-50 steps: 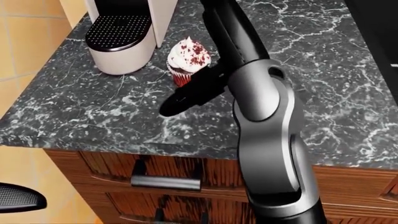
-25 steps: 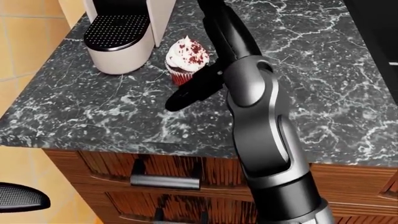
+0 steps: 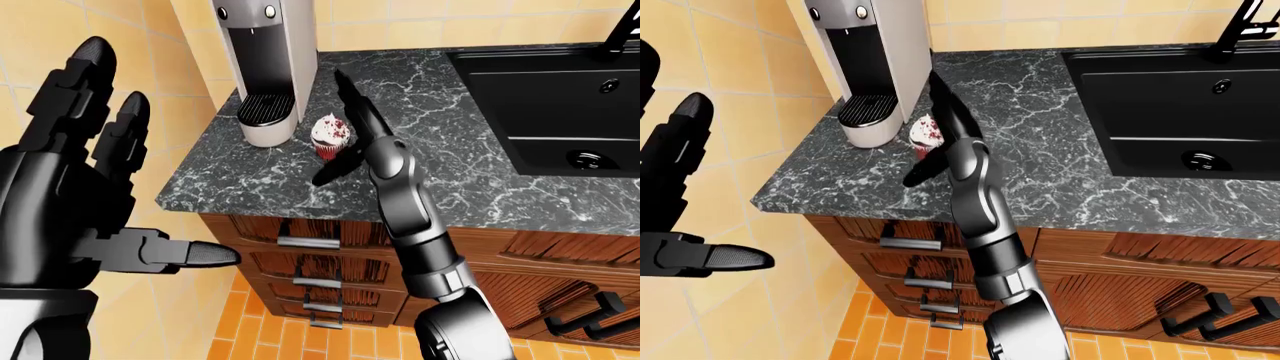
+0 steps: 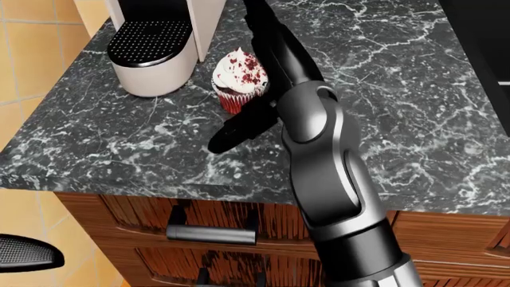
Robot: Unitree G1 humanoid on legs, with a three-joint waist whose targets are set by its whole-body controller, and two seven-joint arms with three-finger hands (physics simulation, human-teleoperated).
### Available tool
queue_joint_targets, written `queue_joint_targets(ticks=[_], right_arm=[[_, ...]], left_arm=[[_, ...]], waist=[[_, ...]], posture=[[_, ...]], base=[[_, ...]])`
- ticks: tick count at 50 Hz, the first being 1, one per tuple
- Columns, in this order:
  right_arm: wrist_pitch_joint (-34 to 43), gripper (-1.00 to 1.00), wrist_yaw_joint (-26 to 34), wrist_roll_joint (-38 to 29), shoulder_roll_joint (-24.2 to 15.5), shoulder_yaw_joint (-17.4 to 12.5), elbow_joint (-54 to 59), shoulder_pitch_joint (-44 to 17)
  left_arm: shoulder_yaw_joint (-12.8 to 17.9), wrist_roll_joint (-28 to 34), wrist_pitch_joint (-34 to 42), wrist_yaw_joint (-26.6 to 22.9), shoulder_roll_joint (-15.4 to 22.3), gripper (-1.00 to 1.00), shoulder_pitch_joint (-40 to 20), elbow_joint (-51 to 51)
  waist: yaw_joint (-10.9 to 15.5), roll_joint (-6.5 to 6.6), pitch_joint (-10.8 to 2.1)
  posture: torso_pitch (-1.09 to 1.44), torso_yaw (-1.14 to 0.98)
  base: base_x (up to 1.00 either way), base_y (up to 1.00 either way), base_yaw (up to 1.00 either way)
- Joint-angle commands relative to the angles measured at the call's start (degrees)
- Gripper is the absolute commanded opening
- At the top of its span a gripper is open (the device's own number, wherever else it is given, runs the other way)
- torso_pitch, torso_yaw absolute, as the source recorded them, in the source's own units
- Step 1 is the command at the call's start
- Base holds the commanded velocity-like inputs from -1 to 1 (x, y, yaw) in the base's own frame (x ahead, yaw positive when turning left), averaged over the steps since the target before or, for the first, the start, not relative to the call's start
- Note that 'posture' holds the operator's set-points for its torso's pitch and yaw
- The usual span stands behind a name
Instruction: Pick up the bowl with cake and place it on the tray. Pick up the cupcake and place it on the tray.
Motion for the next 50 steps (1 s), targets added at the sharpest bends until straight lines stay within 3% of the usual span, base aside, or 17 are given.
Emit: queue_joint_targets(ticks=[1, 3, 4, 7, 13, 20, 25, 35, 45, 50], right_arm=[[-1.9, 1.0, -0.5, -0.3, 0.0, 0.0, -2.2, -2.0], [-2.1, 0.94, -0.4, -0.4, 0.0, 0.0, -2.1, -1.8], [-2.3, 0.79, -0.4, -0.4, 0.0, 0.0, -1.9, -1.7], [-2.5, 0.67, -0.4, -0.5, 0.0, 0.0, -1.8, -1.5], [-2.5, 0.21, 0.0, -1.2, 0.0, 0.2, -1.9, -1.3], [-5.5, 0.18, -1.6, -2.3, -0.7, 0.1, 3.6, -2.8], [-8.2, -0.15, -3.2, -3.3, -1.1, -0.2, 8.4, -3.8], [-10.0, -0.48, -3.6, -5.5, -1.2, -0.1, 9.5, -3.0], [-6.0, -1.0, 0.6, -8.1, -1.3, -0.1, 0.6, -2.0], [-3.0, -1.0, 3.5, -8.8, -1.6, -0.3, -6.6, -0.5]], left_arm=[[1.4, 0.6, -1.6, 0.5, 1.0, 1.0, -0.8, -0.3], [1.3, 0.5, -1.7, 0.6, 1.1, 1.0, -0.7, -0.3], [1.1, 0.6, -1.8, 0.6, 1.1, 1.0, -0.7, -0.3], [1.1, 0.7, -2.0, 0.6, 1.2, 1.0, -0.5, -0.3], [1.3, 0.8, -2.5, 0.5, 1.3, 1.0, 0.0, -0.3], [1.3, 0.7, -2.6, 0.5, 1.5, 1.0, 0.1, -0.3], [1.7, 0.5, -3.2, 0.4, 1.8, 1.0, 0.7, -0.3], [1.5, 1.5, -3.4, -0.2, 1.3, 1.0, 1.2, -0.3], [1.5, 0.9, -3.6, 0.2, 1.8, 1.0, 1.1, -0.3], [1.6, 0.3, -3.7, 0.7, 2.2, 1.0, 1.0, -0.3]], waist=[[0.0, 0.27, -1.36], [0.0, 0.27, -1.36], [0.0, 0.27, -1.36], [0.0, 0.28, -1.38], [0.0, 0.29, -1.4], [-0.1, 0.3, -1.47], [-0.1, 0.36, -1.59], [0.0, 0.29, -1.73], [0.1, 0.03, -1.7], [0.2, -0.09, -1.5]], posture=[[0.0, 0.0], [0.0, 0.0], [0.0, 0.0], [0.0, 0.0], [0.0, 0.0], [0.0, 0.0], [0.0, 0.0], [0.0, 0.0], [0.0, 0.0], [0.0, 0.0]], base=[[0.0, 0.0, 0.0], [0.0, 0.0, 0.0], [0.0, 0.0, 0.0], [0.0, 0.0, 0.0], [0.0, 0.0, 0.0], [0.0, 0.0, 0.0], [0.0, 0.0, 0.0], [0.0, 0.0, 0.0], [0.0, 0.0, 0.0], [0.0, 0.0, 0.0]])
